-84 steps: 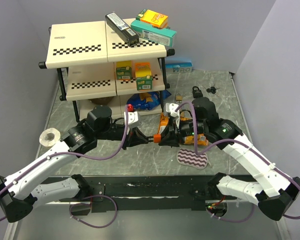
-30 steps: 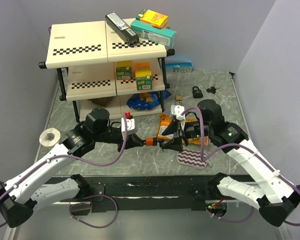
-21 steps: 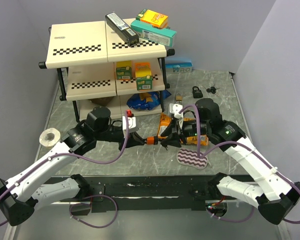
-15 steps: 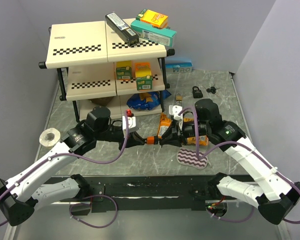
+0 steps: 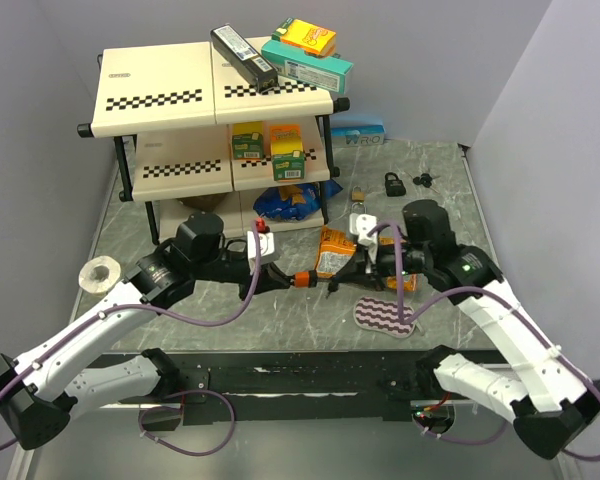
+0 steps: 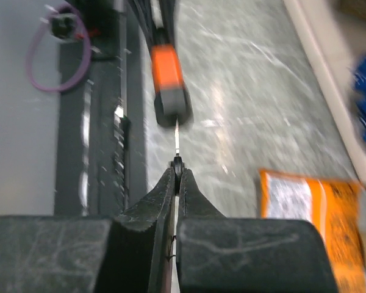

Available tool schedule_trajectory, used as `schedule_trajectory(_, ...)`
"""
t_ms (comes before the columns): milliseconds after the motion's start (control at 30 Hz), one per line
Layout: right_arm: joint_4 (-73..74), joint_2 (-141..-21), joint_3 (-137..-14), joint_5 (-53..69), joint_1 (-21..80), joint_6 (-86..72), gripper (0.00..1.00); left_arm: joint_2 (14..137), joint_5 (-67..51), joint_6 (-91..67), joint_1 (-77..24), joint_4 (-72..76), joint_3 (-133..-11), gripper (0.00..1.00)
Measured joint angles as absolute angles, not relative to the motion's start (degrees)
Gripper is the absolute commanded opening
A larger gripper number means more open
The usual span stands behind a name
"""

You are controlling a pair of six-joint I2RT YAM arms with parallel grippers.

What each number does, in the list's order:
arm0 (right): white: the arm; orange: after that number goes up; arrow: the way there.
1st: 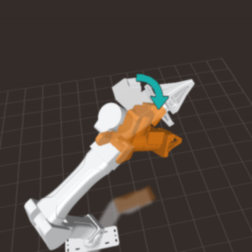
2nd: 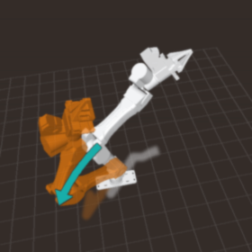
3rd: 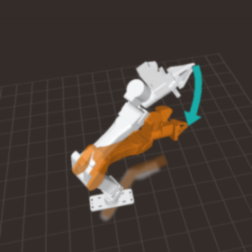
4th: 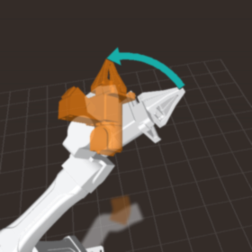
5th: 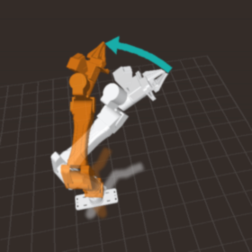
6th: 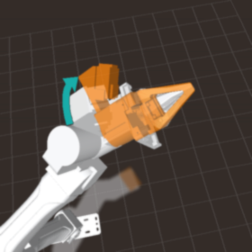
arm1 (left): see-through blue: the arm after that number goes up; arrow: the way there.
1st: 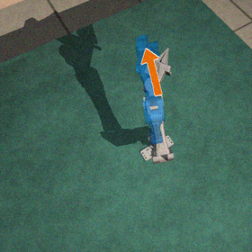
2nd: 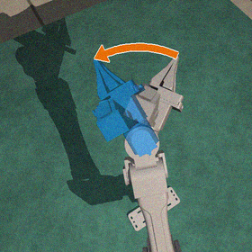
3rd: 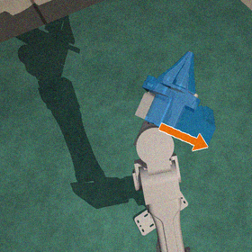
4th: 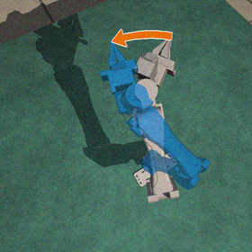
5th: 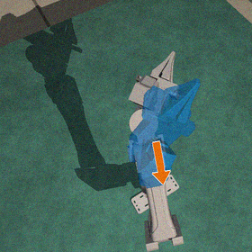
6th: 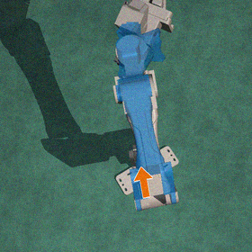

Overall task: Lock with the key
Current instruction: Lock the lock, then place the key at the center of the board.

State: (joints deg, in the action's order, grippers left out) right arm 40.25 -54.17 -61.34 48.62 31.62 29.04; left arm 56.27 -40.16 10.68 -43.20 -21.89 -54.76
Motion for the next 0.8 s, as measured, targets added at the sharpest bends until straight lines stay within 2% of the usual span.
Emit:
schedule_trajectory(233, 48.7, -49.8, -60.7, 49.2, 18.6, 36.7, 0.0, 55.4, -38.9, 12.6, -42.9, -23.8, -53.4, 0.01)
schedule_trajectory(367, 51.6, -51.6, -60.7, 50.5, 6.3, 39.0, 0.0, 55.2, -37.8, 13.4, -42.9, -25.2, -52.7, 0.01)
schedule_trajectory(533, 53.9, -62.1, -64.4, 51.4, -9.9, 39.7, 0.0, 55.6, -35.7, 14.1, -42.8, -25.8, -52.7, 0.01)
schedule_trajectory(800, 51.3, -83.6, -75.6, 43.9, -23.1, 35.3, 0.0, 58.0, -33.1, 11.8, -40.0, -26.0, -52.7, 0.01)
